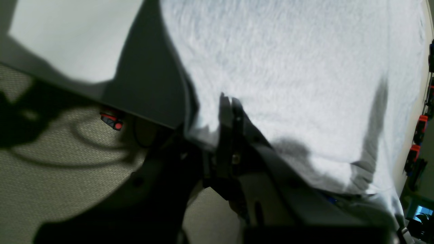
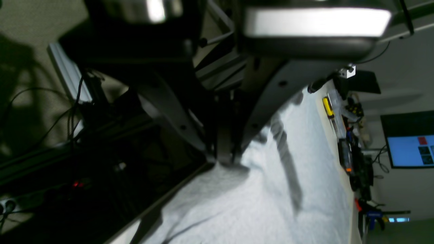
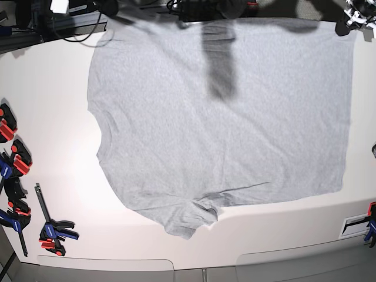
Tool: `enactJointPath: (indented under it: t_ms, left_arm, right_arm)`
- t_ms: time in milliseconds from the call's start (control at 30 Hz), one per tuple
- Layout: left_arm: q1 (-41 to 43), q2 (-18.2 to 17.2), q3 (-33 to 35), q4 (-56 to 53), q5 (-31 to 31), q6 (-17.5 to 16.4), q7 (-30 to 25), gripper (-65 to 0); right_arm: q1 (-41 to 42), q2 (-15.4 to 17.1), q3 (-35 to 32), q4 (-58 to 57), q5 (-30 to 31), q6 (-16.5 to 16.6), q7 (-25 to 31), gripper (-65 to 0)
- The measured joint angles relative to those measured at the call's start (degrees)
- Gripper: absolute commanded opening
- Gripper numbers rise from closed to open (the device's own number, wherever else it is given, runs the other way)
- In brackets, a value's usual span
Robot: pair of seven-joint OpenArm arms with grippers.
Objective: Fold the T-shirt properly
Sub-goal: 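Grasp both shoulder corners and pull the shirt taut toward the robot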
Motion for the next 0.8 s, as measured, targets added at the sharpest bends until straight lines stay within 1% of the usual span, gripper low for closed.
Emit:
enactJointPath:
  t_ms: [67, 133, 200, 233, 300, 367, 467, 533, 667, 800]
  left_arm:
    - [0.0, 0.0, 0.0, 0.0, 0.0, 0.0, 0.0, -65.0]
    - [0.0, 0.0, 0.0, 0.0, -0.2, 0.0, 0.0, -65.0]
    - [0.0, 0.0, 0.0, 0.0, -0.2, 0.0, 0.0, -65.0]
    - [0.0, 0.0, 0.0, 0.0, -0.2, 0.0, 0.0, -65.0]
    - [0.0, 0.0, 0.0, 0.0, -0.2, 0.0, 0.2, -65.0]
    - [0.0, 0.0, 0.0, 0.0, -0.2, 0.0, 0.5, -65.0]
    - [0.0, 0.0, 0.0, 0.0, -0.2, 0.0, 0.2, -65.0]
    - [0.0, 0.0, 0.0, 0.0, -0.2, 0.0, -0.2, -65.0]
    - [-0.1, 0.0, 0.0, 0.0, -0.2, 0.0, -1.7, -65.0]
    - [-1.9, 0.0, 0.0, 0.4, 0.0, 0.0, -1.7, -65.0]
  right_arm:
    - [-0.1, 0.0, 0.1, 0.0, 0.7, 0.0, -1.6, -65.0]
    - [-0.1, -0.2, 0.1, 0.0, 2.9, 0.4, -3.7, -65.0]
    - [-0.1, -1.3, 0.1, 0.0, 3.4, 2.5, -4.0, -65.0]
    - [-0.1, -1.9, 0.1, 0.0, 4.1, 3.0, -4.5, -65.0]
    - [-0.2, -3.0, 0.1, 0.0, 5.4, 3.0, -5.8, -65.0]
    - [-0.7, -3.6, 0.1, 0.0, 6.8, 3.0, -5.8, -65.0]
    - [-1.0, -3.7, 0.5, 0.0, 6.7, 3.1, -6.3, -65.0]
    - [-0.8, -3.6, 1.0, 0.0, 6.7, 3.7, -6.2, -65.0]
    - [-0.5, -3.5, 1.6, 0.0, 6.7, 3.9, -5.3, -65.0]
    - [3.5, -3.5, 1.5, 0.0, 5.1, 5.4, -5.1, -65.0]
